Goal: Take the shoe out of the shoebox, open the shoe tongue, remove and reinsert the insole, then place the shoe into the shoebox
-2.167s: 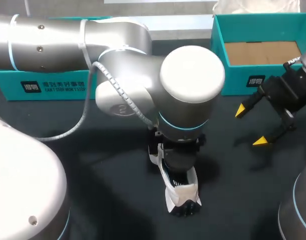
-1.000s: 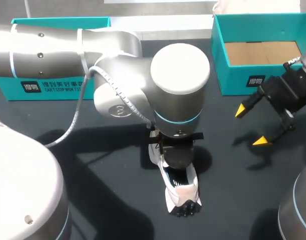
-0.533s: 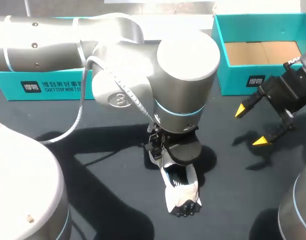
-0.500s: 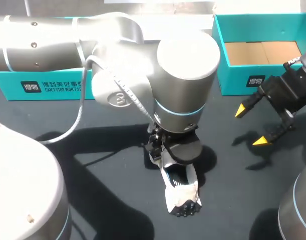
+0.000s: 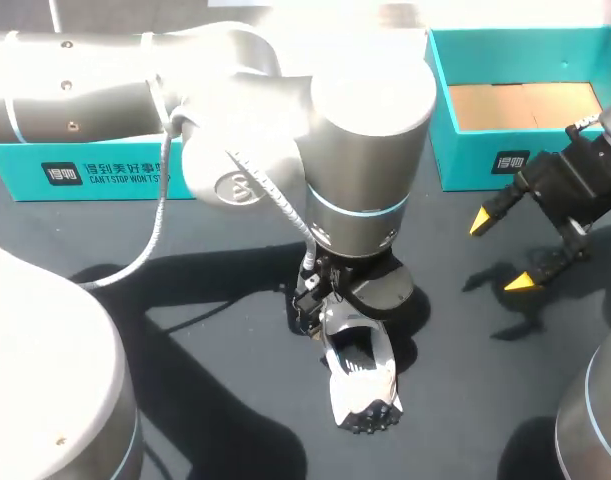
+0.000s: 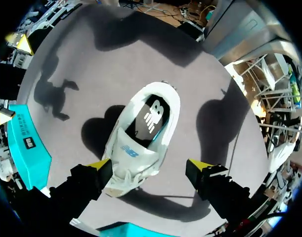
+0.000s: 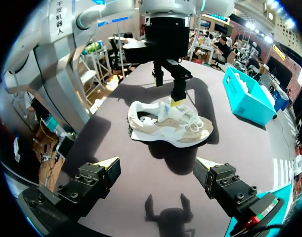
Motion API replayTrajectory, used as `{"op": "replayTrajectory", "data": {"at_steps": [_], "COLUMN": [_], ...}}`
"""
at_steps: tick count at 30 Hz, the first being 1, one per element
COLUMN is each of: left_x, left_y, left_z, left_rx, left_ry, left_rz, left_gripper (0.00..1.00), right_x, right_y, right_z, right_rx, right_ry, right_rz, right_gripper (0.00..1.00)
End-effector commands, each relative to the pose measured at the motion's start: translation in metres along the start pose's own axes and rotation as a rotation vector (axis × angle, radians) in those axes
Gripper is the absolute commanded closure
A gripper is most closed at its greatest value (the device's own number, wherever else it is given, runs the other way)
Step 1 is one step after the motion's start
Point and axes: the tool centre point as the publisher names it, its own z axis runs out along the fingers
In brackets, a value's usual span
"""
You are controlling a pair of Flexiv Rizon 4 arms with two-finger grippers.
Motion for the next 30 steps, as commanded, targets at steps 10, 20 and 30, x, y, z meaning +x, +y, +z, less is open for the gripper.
{"op": "replayTrajectory", "data": {"at_steps": [10, 20, 30], "left_x": [0.036, 0.032, 0.042], "left_y": [-0.038, -0.061, -0.085], "left_z": [-0.004, 0.013, 0.029], "left_rx": [0.015, 0.044, 0.069], "left_ry": [0.018, 0.042, 0.013], "left_rz": [-0.447, -0.572, -0.643], "left_gripper": [0.12, 0.12, 0.19], "right_x": [0.0, 0.0, 0.0], "right_y": [0.0, 0.0, 0.0], "right_z": [0.001, 0.001, 0.001], "right_rx": [0.003, 0.003, 0.003], "right_ry": [0.0, 0.0, 0.0], "right_rz": [0.001, 0.001, 0.001], "right_gripper": [0.0, 0.0, 0.0]}}
